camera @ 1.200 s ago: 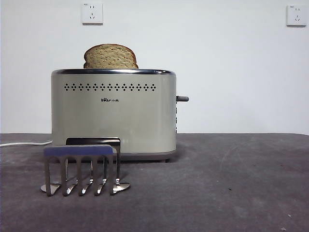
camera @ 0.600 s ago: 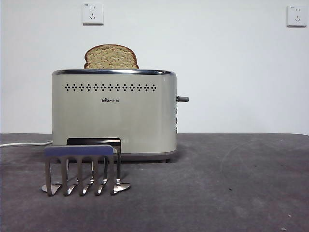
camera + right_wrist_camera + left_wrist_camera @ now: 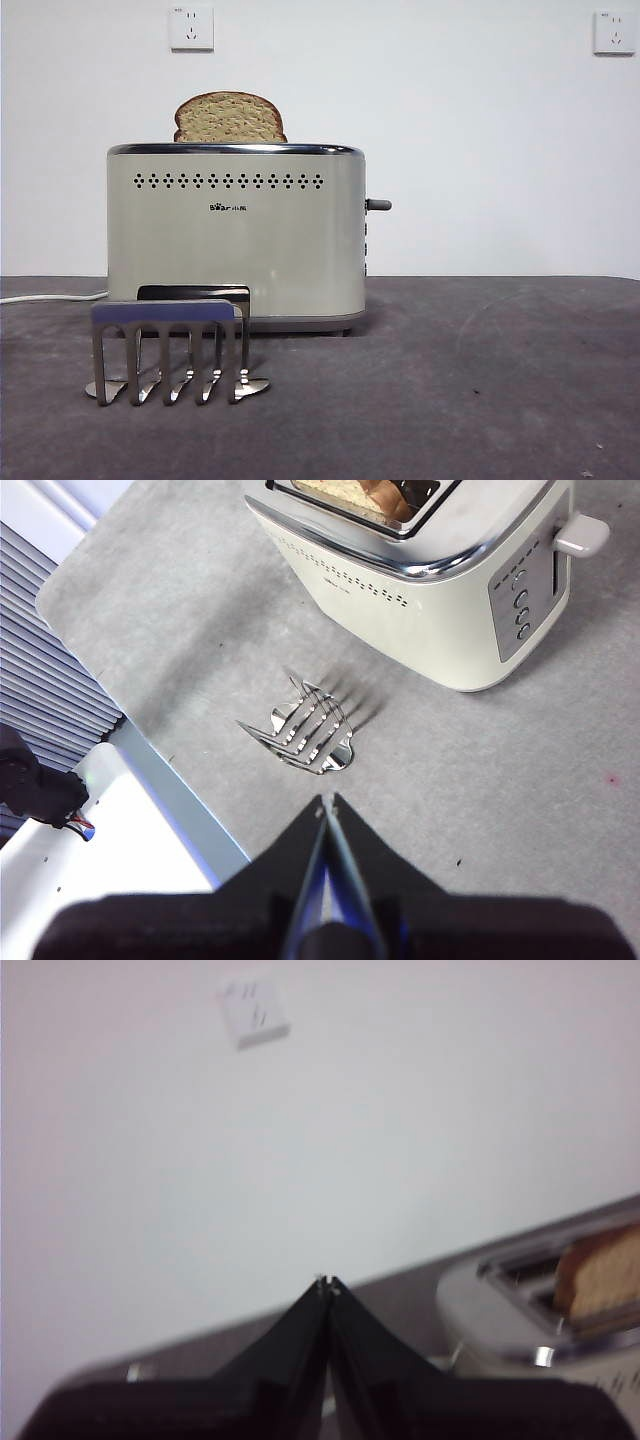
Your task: Pick up a slice of bread from the rack,put the bread on the toaster,press the button
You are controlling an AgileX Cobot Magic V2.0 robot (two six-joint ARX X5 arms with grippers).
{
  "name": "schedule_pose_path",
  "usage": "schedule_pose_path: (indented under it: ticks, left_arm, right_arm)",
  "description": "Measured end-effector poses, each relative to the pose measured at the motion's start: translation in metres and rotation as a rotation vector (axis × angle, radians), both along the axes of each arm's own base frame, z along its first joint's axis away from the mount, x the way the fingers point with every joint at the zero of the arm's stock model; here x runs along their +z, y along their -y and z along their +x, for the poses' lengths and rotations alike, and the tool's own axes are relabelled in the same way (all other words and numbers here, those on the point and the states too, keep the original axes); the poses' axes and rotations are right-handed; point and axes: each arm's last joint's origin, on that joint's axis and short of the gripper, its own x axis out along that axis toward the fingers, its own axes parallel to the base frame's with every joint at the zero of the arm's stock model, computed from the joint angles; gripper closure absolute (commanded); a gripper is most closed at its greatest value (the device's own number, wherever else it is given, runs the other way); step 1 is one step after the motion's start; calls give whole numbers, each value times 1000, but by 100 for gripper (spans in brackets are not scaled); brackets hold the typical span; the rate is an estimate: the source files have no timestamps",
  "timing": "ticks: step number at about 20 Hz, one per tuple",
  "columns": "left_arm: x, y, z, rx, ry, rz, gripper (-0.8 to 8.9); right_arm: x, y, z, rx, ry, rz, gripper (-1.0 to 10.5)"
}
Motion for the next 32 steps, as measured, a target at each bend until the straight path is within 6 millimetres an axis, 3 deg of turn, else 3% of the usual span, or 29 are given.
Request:
schedule_pose_path:
  ticks: [2,6,14,24,32]
  left_arm:
    - [-29,-1,-2,30,-46,-27,818]
    - [-69,-1,-5,49,-93,-59,818]
    - [-126,-1,-6,50,-159,-90,818]
    - [-152,-1,-9,58,-307,-144,817]
    - [-149,0,-11,55,-266,-143,817]
  right_arm:
    - [0,0,0,0,0,0,946]
    - [0,0,0,0,0,0,946]
    - [0,0,0,0,0,0,946]
    - [0,0,0,0,0,0,946]
    - [0,0,0,0,0,0,946]
